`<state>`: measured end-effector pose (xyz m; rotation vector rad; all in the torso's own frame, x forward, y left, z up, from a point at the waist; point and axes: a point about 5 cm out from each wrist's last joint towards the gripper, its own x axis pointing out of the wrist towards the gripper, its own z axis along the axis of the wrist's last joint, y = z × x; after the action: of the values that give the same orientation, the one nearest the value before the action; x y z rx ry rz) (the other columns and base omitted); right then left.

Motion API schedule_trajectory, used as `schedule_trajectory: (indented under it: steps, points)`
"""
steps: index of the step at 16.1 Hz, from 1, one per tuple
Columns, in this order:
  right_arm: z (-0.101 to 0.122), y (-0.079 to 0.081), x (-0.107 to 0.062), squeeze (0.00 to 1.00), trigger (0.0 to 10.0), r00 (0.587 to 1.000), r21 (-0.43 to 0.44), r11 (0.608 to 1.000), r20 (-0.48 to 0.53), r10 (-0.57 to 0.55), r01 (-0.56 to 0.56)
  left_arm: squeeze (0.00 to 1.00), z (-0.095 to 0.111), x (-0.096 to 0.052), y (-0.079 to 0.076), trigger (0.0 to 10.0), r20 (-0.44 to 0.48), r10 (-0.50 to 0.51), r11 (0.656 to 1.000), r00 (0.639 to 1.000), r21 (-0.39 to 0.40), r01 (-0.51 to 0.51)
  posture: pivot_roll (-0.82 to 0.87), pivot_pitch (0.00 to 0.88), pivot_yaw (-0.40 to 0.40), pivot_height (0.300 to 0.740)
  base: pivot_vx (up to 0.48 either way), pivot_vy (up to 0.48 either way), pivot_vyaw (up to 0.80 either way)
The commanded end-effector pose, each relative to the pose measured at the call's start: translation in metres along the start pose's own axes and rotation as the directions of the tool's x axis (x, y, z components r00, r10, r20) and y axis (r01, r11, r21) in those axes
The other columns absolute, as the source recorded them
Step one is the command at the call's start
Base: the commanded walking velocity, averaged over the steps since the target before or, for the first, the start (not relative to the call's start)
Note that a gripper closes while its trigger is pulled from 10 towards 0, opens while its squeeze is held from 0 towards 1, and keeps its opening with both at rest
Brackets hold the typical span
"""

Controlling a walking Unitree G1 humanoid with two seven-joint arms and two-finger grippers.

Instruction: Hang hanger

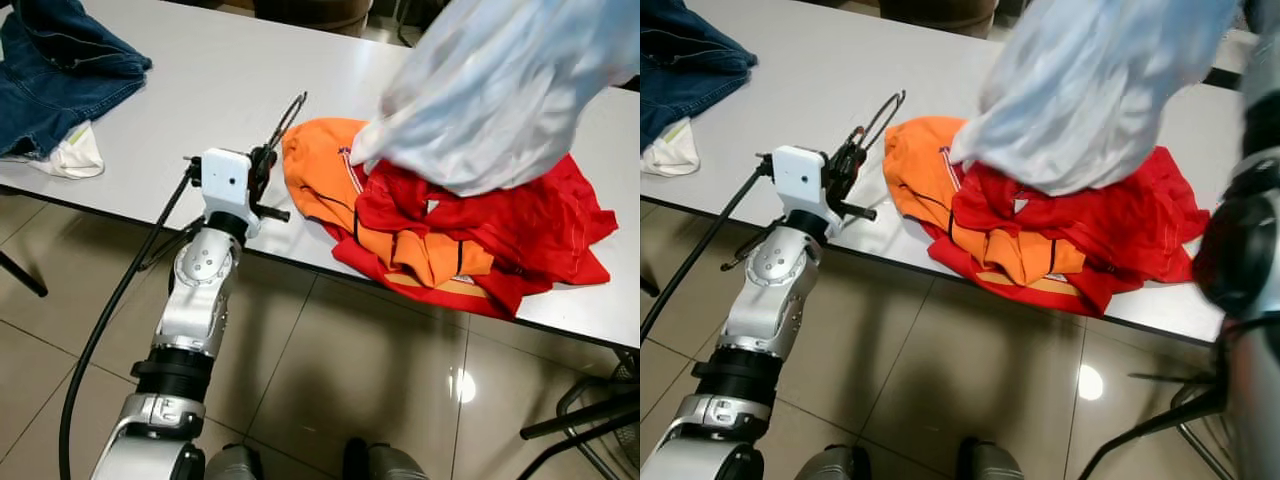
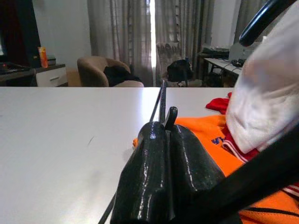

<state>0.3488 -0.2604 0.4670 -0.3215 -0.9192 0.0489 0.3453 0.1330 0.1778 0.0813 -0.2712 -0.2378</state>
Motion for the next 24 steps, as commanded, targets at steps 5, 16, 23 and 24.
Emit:
schedule_trajectory:
  steps: [5, 16, 23, 24]
  points:
    - [-0.002, -0.024, -0.014, 0.00, 0.0, 0.993, 0.020, 0.993, 0.015, -0.120, 0.120, 0.00, 0.001, 0.004, 0.001, 10.0, -0.011, 0.038, 0.998, 0.999, -0.057, -0.038, -0.11, 0.113, -0.036, 0.740, -0.058, 0.000, 0.00]
    - [-0.020, -0.011, -0.022, 0.00, 0.0, 0.994, 0.051, 0.993, -0.030, -0.104, 0.106, 0.00, 0.003, 0.005, -0.001, 10.0, -0.003, 0.030, 0.998, 1.000, -0.064, -0.030, -0.11, 0.121, -0.033, 0.740, -0.133, 0.000, 0.00]
    - [-0.020, 0.034, -0.017, 0.00, 0.0, 0.974, 0.172, 0.960, -0.010, 0.225, -0.220, 0.00, 0.001, 0.003, -0.001, 10.0, -0.006, 0.031, 0.997, 0.999, -0.072, -0.032, -0.11, 0.119, -0.039, 0.740, -0.034, 0.000, 0.00]
    - [-0.018, 0.039, -0.017, 0.00, 0.0, 0.968, 0.183, 0.951, 0.003, 0.252, -0.249, 0.00, 0.002, 0.003, -0.001, 10.0, -0.005, 0.033, 0.997, 0.999, -0.075, -0.033, -0.11, 0.119, -0.039, 0.740, -0.262, 0.000, 0.00]
